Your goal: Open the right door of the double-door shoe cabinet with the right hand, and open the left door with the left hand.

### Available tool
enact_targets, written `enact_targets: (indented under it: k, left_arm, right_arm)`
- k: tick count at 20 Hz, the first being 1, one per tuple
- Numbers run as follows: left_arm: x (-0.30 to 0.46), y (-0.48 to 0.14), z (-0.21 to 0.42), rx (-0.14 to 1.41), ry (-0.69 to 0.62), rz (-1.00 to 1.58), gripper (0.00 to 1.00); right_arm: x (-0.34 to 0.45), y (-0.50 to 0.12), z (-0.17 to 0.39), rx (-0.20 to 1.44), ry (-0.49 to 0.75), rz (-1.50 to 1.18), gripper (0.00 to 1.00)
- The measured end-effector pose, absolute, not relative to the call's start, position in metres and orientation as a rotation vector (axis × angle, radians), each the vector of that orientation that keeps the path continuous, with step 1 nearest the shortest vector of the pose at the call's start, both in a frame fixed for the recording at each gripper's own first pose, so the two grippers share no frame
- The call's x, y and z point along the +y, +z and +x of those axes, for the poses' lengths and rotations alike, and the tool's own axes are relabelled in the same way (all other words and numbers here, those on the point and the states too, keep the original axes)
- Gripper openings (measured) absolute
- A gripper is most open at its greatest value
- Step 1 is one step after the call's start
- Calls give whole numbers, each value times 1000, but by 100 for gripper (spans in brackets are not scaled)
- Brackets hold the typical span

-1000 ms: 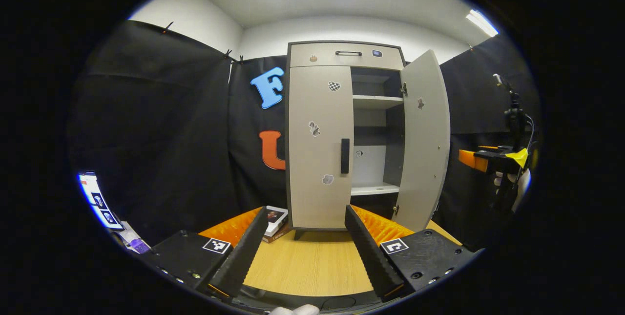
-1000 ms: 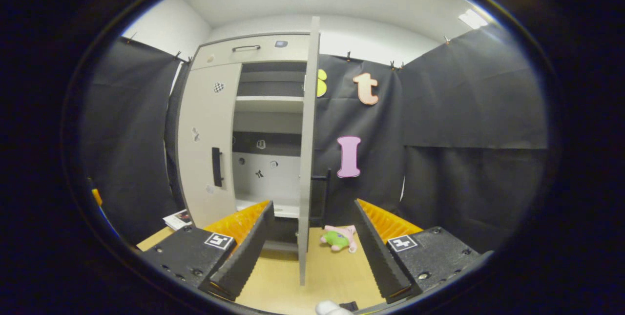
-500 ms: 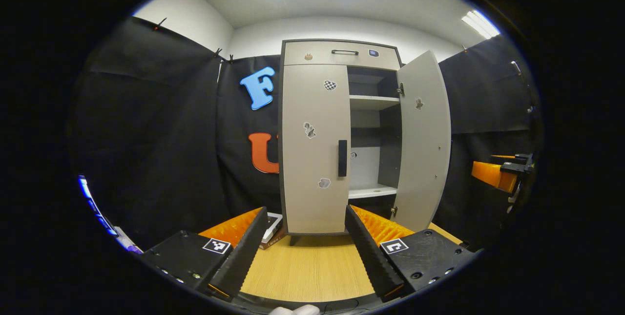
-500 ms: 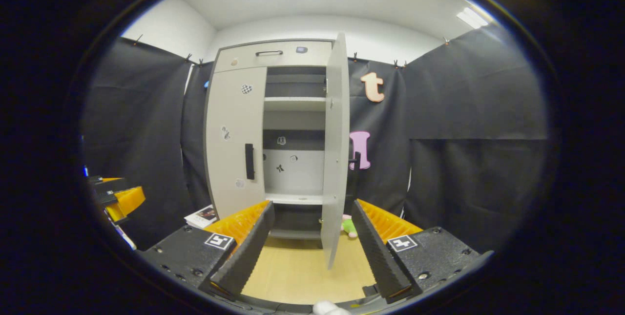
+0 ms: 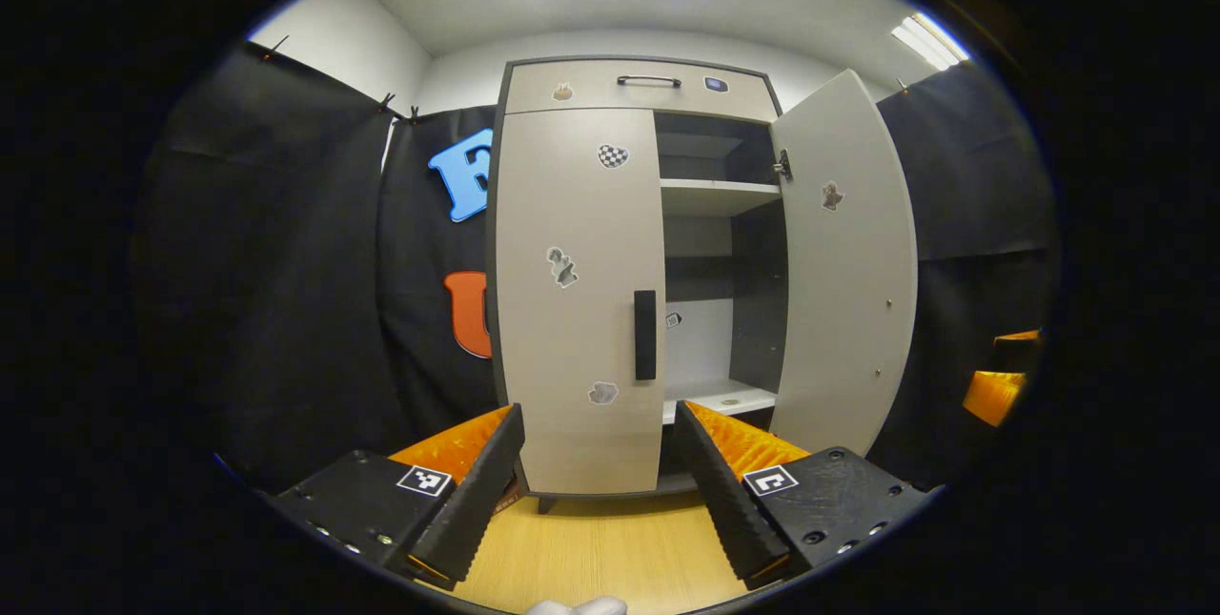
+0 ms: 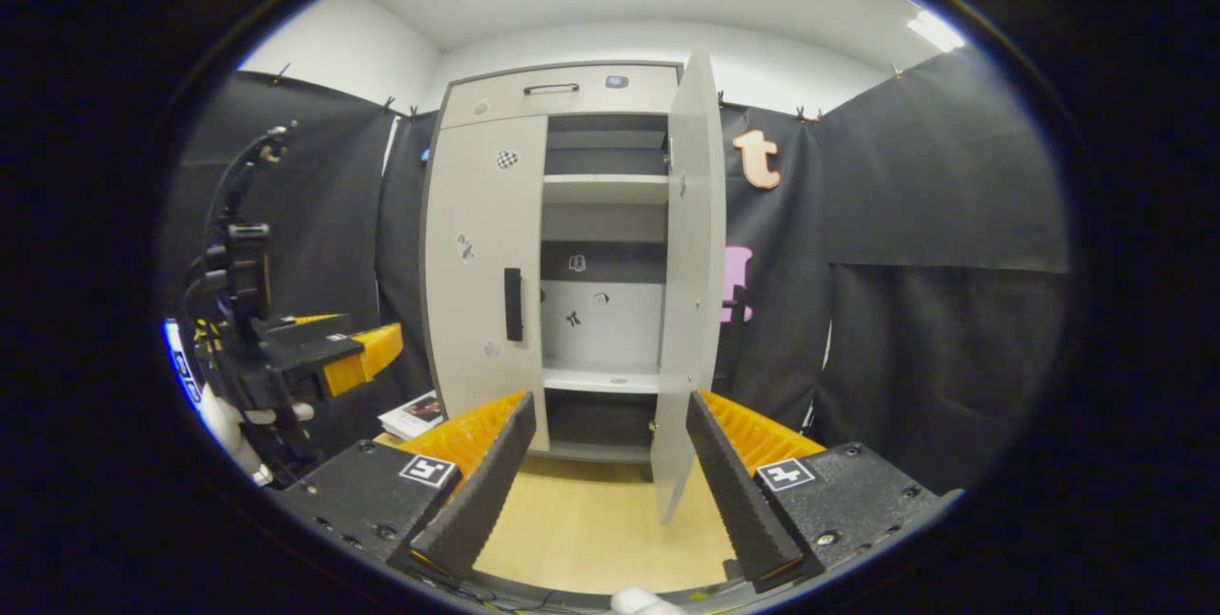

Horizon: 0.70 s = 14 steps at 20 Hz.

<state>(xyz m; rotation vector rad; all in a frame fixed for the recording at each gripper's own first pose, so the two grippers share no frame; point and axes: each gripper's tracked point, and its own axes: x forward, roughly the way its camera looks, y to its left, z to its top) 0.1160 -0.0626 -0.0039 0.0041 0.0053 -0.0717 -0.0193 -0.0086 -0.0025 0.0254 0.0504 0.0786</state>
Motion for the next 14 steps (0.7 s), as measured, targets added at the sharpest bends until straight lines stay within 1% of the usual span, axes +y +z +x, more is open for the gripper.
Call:
enact_targets:
  k: [4,8,14]
  left_arm:
    - [-88,-8,173,17,-87,-7,95]
    - [-104,-9,225,-5,-91,37,95]
    - [-121,-15,299,5,-91,35,96]
  right_arm:
    - [-7,4,1,48,105,10,99]
    - [-4,5,17,49,127,-9,100]
    - [-6,0,39,67,127,-50,100]
